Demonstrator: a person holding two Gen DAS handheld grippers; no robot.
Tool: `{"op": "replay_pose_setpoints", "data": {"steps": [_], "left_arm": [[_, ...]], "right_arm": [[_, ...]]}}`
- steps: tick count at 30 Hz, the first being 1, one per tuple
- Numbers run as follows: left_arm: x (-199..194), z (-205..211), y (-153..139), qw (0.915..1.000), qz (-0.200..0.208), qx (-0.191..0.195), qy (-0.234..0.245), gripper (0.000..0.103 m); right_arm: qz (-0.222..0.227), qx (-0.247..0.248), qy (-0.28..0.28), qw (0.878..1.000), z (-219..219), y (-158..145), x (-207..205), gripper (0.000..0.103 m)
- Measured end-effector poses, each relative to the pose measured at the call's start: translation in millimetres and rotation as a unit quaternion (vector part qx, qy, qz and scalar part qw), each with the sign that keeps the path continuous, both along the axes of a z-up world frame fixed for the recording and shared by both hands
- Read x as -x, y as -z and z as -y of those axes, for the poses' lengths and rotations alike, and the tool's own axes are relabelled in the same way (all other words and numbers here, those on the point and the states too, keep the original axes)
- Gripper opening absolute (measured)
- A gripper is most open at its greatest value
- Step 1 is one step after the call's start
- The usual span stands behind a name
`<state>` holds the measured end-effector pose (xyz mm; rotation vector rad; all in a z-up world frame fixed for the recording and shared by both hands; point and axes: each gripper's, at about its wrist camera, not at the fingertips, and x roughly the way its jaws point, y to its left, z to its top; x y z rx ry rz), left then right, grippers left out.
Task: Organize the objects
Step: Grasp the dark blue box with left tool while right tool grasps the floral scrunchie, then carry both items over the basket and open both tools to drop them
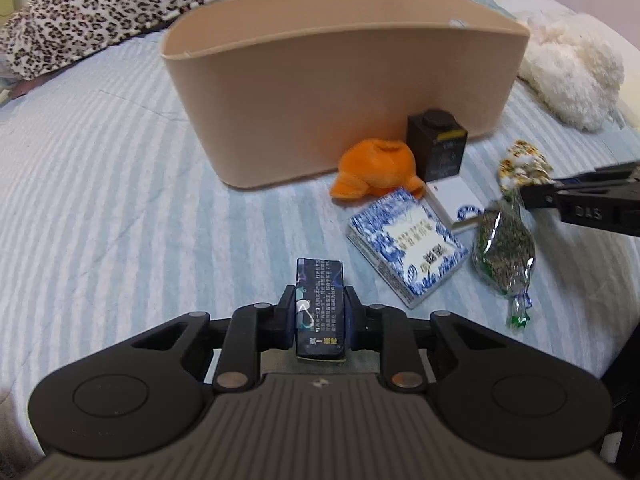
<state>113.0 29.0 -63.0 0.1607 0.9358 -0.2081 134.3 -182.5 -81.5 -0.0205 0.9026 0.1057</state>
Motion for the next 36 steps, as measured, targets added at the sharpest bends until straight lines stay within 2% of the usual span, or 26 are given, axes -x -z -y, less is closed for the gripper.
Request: {"op": "replay_pose_setpoints", "data": {"steps": [3,8,12,17,20,23,30,36], "left_arm": [[0.9,-5.8,-14.4,0.9996,0.021,0.011,-0.013,0.025],[0.4,-9.6,-51.8,0.9964,0.08,0.012,-0.026,0.025],[-14.1,-6.0,-80.6,0.9931,0.113,0.013,-0.028,0.025],[-44.4,0.6,-100.9,0.9898,0.138,0.008,-0.033,0.025],[-69.3,7.0,-103.0,0.9909,0.128,-0.011,-0.042,0.025],[-97.7,11.5,-96.6,0.9935,0.102,-0.008,-0.052,0.025],[-144.7,26.2,-67.7,0.9958,0.067,-0.027,-0.057,0.025],[-160.3,33.4,-45.0,0.9967,0.037,-0.048,-0.054,0.025]], "right_arm": [[0.013,-0.003,0.01,1.0,7.5,-10.4,6.4,0.009],[0.053,-0.013,0.014,0.998,17.2,-41.2,18.6,0.009],[0.096,-0.021,0.008,0.995,20.5,-74.0,17.8,0.009],[0.139,-0.01,-0.011,0.99,13.6,-103.4,-1.6,0.009],[0.157,-0.007,-0.02,0.987,7.8,-115.9,-20.4,0.009],[0.161,-0.006,-0.03,0.987,2.4,-121.4,-39.3,0.009],[0.108,-0.006,-0.043,0.993,-12.5,-109.4,-87.6,0.009],[0.063,-0.008,-0.037,0.997,-20.0,-90.1,-109.9,0.01]]}}
